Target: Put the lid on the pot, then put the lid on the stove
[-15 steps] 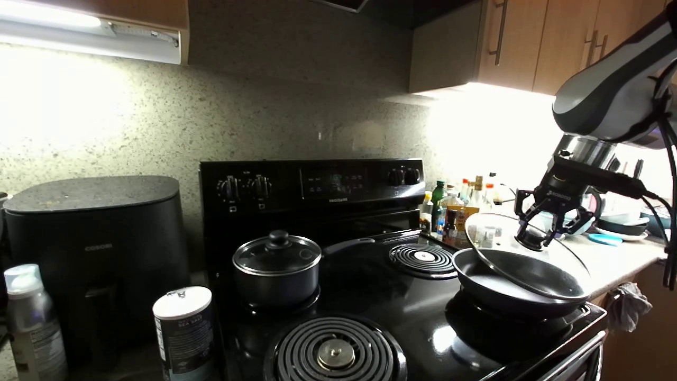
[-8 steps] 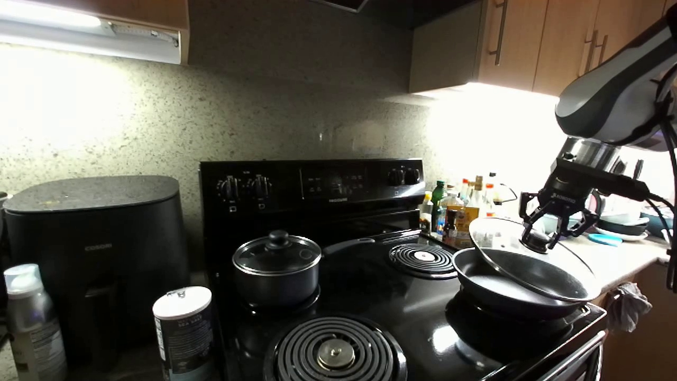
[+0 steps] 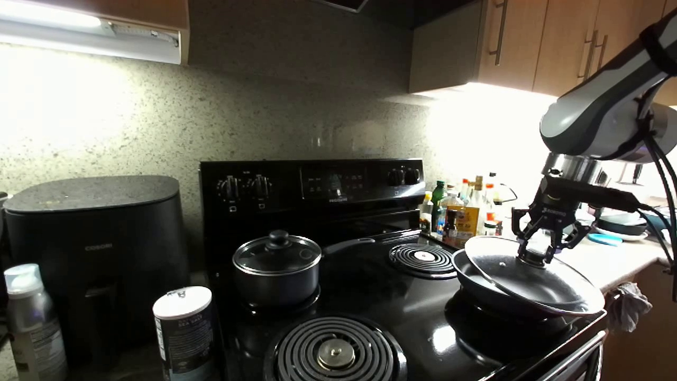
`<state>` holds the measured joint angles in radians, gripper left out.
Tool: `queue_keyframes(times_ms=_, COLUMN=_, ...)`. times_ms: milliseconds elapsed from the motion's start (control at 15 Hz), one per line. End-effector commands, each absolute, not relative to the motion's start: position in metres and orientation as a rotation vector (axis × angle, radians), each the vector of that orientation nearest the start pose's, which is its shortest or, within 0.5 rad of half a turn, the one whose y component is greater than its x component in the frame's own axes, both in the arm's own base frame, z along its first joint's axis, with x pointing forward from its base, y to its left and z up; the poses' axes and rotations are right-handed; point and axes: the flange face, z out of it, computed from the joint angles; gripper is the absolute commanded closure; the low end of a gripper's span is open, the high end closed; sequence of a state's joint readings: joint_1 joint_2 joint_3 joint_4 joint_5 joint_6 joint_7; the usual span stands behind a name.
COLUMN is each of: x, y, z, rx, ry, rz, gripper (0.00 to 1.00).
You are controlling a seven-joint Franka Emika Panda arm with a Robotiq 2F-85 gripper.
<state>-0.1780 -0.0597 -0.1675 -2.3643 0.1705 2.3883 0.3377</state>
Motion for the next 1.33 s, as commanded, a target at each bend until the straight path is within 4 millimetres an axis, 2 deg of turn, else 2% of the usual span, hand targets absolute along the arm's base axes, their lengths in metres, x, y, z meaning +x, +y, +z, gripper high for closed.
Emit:
queue_keyframes(times_ms=0, x=0.479, y=-0.168, z=0.369, rx=-2.785, ry=1.200, rz=-0.105, gripper=0.75)
queue_keyframes(times_ms=67, x=0.473, y=-0.169, z=0.357, rx=-2.780, ry=1.173, rz=-0.110, gripper=0.75)
queue_keyframes(times_ms=133, x=0.473, y=-0.169, z=0.356, rx=-2.782, ry=1.174, rz=-0.104, gripper=0.50)
queue_keyframes(times_ms=200, x=0.473, y=-0.169, z=0.353, rx=-2.783, ry=1.175, rz=-0.097, gripper=0.50)
queue_keyframes(times_ms=267, x=0.473, y=-0.169, z=0.353, rx=-2.782, ry=1.177, rz=-0.096, gripper=0.75)
queue_keyframes(times_ms=800, x=0.444, y=-0.137, z=0.418, rx=-2.832, ry=1.163, rz=-0.312, gripper=0.75)
queue_keyframes(times_ms=1000, x=0.448, y=-0.125, z=0.430, rx=-2.827, ry=1.191, rz=-0.373, gripper=0.75)
queue_keyframes(times_ms=1067, x=0.453, y=-0.132, z=0.416, rx=-2.835, ry=1.160, rz=-0.298, gripper=0.50)
queue_keyframes(times_ms=1267, x=0.453, y=-0.124, z=0.421, rx=-2.831, ry=1.164, rz=-0.313, gripper=0.50)
